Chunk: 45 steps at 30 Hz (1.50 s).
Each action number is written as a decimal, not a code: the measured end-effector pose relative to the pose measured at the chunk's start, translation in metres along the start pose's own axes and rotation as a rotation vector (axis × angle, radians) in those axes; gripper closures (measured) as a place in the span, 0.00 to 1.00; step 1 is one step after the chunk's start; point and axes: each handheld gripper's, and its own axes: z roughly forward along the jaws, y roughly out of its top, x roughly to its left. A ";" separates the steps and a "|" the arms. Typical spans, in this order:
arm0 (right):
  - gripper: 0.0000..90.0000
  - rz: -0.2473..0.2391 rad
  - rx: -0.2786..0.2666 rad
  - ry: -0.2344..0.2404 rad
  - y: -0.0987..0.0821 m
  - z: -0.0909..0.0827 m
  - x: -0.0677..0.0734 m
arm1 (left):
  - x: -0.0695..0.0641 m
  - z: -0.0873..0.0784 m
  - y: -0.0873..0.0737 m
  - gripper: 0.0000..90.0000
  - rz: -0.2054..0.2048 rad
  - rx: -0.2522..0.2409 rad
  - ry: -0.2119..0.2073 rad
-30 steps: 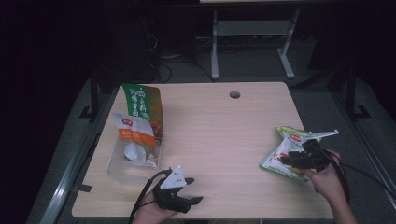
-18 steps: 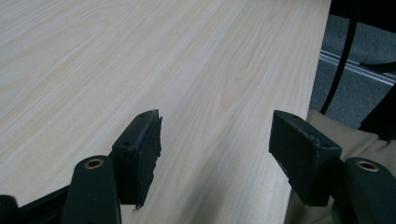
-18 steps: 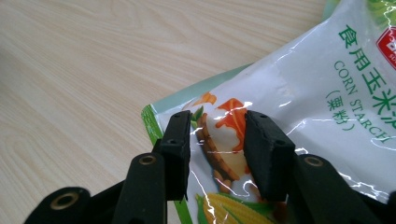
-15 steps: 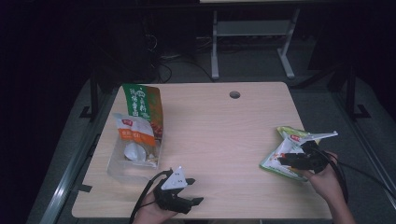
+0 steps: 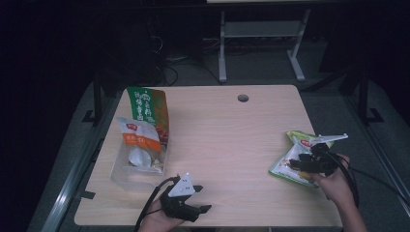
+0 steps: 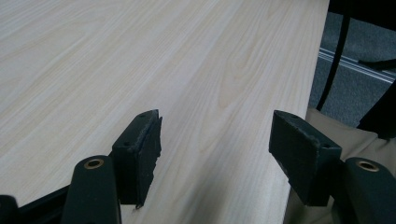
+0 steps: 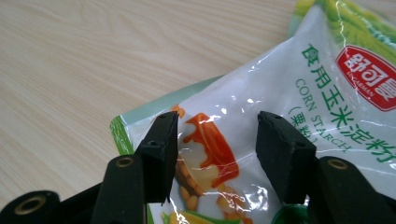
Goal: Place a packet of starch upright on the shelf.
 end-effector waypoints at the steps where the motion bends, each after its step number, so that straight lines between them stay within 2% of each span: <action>1: 0.53 -0.003 0.002 -0.001 0.000 0.000 0.000 | -0.001 0.000 0.000 0.37 0.000 0.001 0.000; 7: 0.56 0.003 -0.006 0.010 -0.001 0.001 0.000 | 0.000 0.001 0.000 0.37 0.001 0.000 -0.001; 9: 0.58 0.010 -0.005 0.028 0.000 0.002 0.002 | 0.000 0.000 0.000 0.37 0.000 0.000 -0.001; 13: 0.59 -0.010 0.002 0.046 0.004 0.007 0.010 | 0.001 0.000 0.000 0.37 0.002 -0.001 0.001; 26: 0.59 -0.030 0.008 0.104 0.015 0.021 0.037 | 0.001 -0.002 0.001 0.37 -0.002 -0.006 0.007; 32: 0.58 -0.050 0.010 0.115 0.017 0.023 0.040 | 0.002 -0.003 0.001 0.37 0.001 -0.005 0.010; 35: 0.56 -0.043 0.001 0.082 0.017 0.019 0.037 | 0.002 -0.004 0.000 0.37 0.001 -0.007 0.012; 39: 0.58 -0.015 -0.034 0.046 0.014 0.010 0.023 | 0.002 -0.003 0.001 0.37 0.000 -0.007 0.011; 43: 0.59 -0.005 -0.030 -0.020 0.008 0.001 0.011 | 0.002 -0.003 0.001 0.37 -0.002 -0.005 0.010; 45: 0.59 0.021 -0.037 -0.036 0.004 -0.003 0.004 | 0.001 -0.002 0.001 0.37 -0.003 -0.004 0.010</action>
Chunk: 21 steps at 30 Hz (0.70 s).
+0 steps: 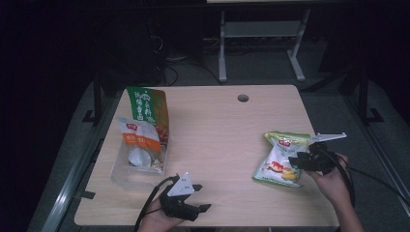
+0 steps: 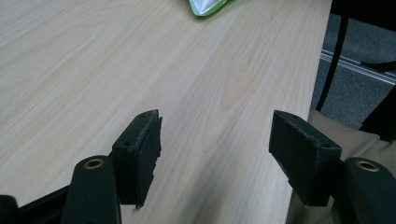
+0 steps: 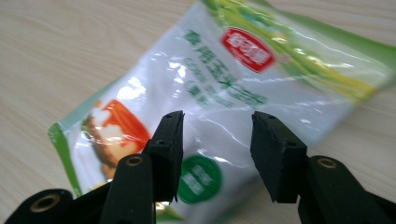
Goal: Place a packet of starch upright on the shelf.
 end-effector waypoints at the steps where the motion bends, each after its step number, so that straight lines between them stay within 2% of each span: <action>1: 0.59 0.011 -0.006 -0.011 -0.002 -0.002 -0.004 | 0.000 0.000 0.000 0.37 0.000 0.000 0.000; 7: 0.52 0.059 -0.008 -0.018 -0.009 -0.004 -0.015 | 0.000 0.001 0.000 0.37 0.003 0.003 -0.001; 11: 0.53 0.085 -0.003 0.009 -0.010 -0.002 -0.018 | 0.000 0.001 0.000 0.37 0.002 0.003 -0.003; 16: 0.61 0.094 0.016 0.038 -0.009 -0.002 -0.016 | -0.001 0.002 0.000 0.37 0.004 0.005 -0.005; 21: 0.64 0.076 0.023 0.070 -0.008 0.003 -0.010 | 0.000 0.002 0.000 0.37 0.005 0.004 -0.003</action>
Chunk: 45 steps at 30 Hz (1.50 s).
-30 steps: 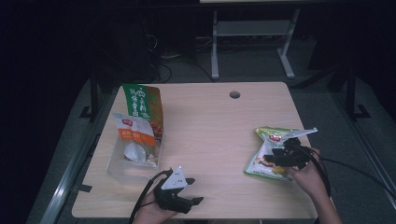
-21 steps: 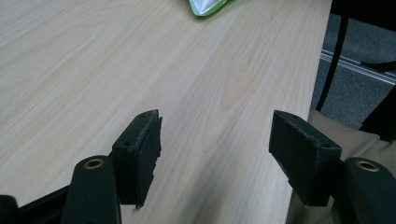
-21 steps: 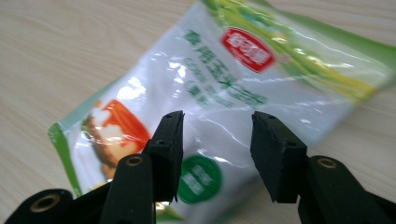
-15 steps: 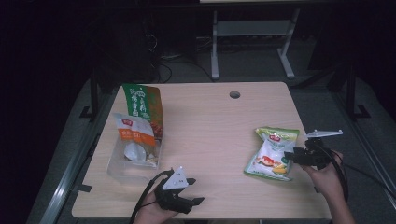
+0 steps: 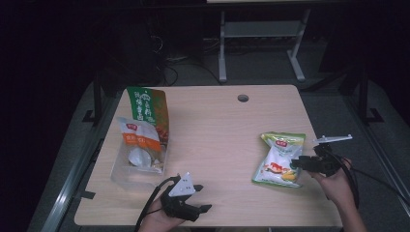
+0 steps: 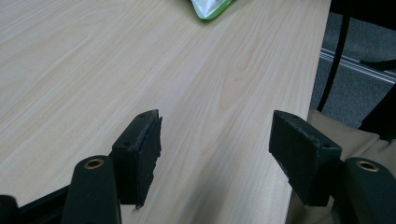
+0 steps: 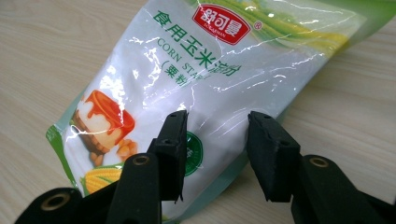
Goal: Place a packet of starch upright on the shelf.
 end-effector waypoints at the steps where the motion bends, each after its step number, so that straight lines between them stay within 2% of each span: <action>1: 0.65 0.001 0.003 0.004 0.000 0.001 0.001 | 0.000 0.000 0.000 0.37 0.001 0.000 0.001; 11: 0.65 -0.022 0.018 0.039 0.001 0.006 0.016 | 0.001 -0.001 0.000 0.37 -0.005 -0.007 0.006; 20: 0.65 -0.049 0.029 0.073 0.000 0.013 0.038 | 0.002 -0.002 0.000 0.37 -0.001 0.002 0.010; 23: 0.62 -0.068 0.045 0.080 0.002 0.014 0.042 | 0.003 -0.002 0.000 0.37 -0.002 0.001 0.010; 25: 0.54 -0.084 0.052 0.065 0.005 0.015 0.040 | 0.003 -0.003 0.000 0.37 -0.001 0.000 0.011; 29: 0.44 -0.058 0.039 0.048 0.011 0.019 0.028 | 0.004 -0.004 0.000 0.37 0.002 -0.005 0.013; 31: 0.41 -0.043 0.041 0.061 0.014 0.022 0.023 | 0.003 -0.003 0.000 0.37 -0.011 -0.009 0.012; 35: 0.38 -0.018 0.047 0.098 0.021 0.031 0.017 | 0.003 -0.002 0.001 0.37 -0.003 -0.002 0.011; 37: 0.39 -0.004 0.053 0.123 0.023 0.035 0.016 | 0.003 -0.001 0.001 0.37 -0.004 -0.002 0.010; 41: 0.53 0.035 0.058 0.201 0.022 0.044 0.016 | 0.003 -0.001 0.001 0.37 -0.004 -0.002 0.010; 44: 0.63 0.040 0.052 0.213 0.020 0.044 0.016 | 0.004 -0.001 0.001 0.37 -0.001 -0.001 0.009; 45: 0.72 0.042 0.049 0.211 0.020 0.044 0.016 | 0.004 -0.001 0.002 0.37 -0.004 0.001 0.008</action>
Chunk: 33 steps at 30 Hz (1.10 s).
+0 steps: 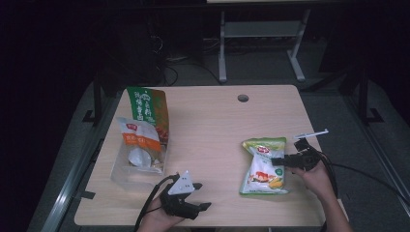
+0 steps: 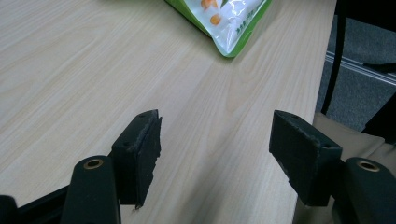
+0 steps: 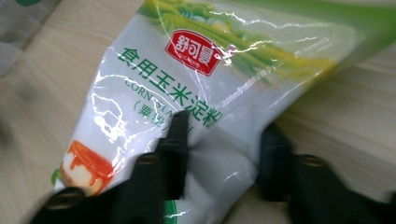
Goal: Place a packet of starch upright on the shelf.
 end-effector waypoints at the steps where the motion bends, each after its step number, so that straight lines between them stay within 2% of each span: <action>1: 0.75 -0.006 0.000 -0.001 0.000 -0.001 0.000 | 0.000 0.000 0.000 0.37 -0.002 0.000 -0.002; 5: 0.92 -0.031 0.002 -0.021 -0.001 -0.003 0.003 | 0.002 0.003 0.002 0.37 -0.021 -0.001 -0.011; 7: 0.95 -0.039 0.001 -0.034 0.000 -0.005 0.006 | 0.004 0.004 0.004 0.37 -0.019 0.001 -0.012; 10: 0.96 -0.057 0.007 -0.047 0.001 -0.008 0.010 | 0.007 0.006 0.008 0.37 -0.027 -0.004 -0.015; 14: 0.96 -0.072 -0.025 -0.048 0.002 -0.017 0.018 | 0.010 0.009 0.017 0.37 -0.032 -0.008 -0.018; 20: 0.97 -0.119 -0.067 -0.044 0.008 -0.030 0.034 | 0.011 0.016 0.031 0.37 -0.026 -0.010 -0.028; 23: 0.97 -0.143 -0.102 -0.047 0.013 -0.037 0.041 | 0.014 0.020 0.038 0.37 -0.026 -0.010 -0.030; 28: 0.97 -0.152 -0.160 -0.045 0.025 -0.051 0.052 | 0.019 0.022 0.046 0.37 -0.043 -0.025 -0.028; 33: 0.98 -0.192 -0.206 -0.044 0.038 -0.061 0.068 | 0.024 0.022 0.054 0.37 -0.031 -0.028 -0.018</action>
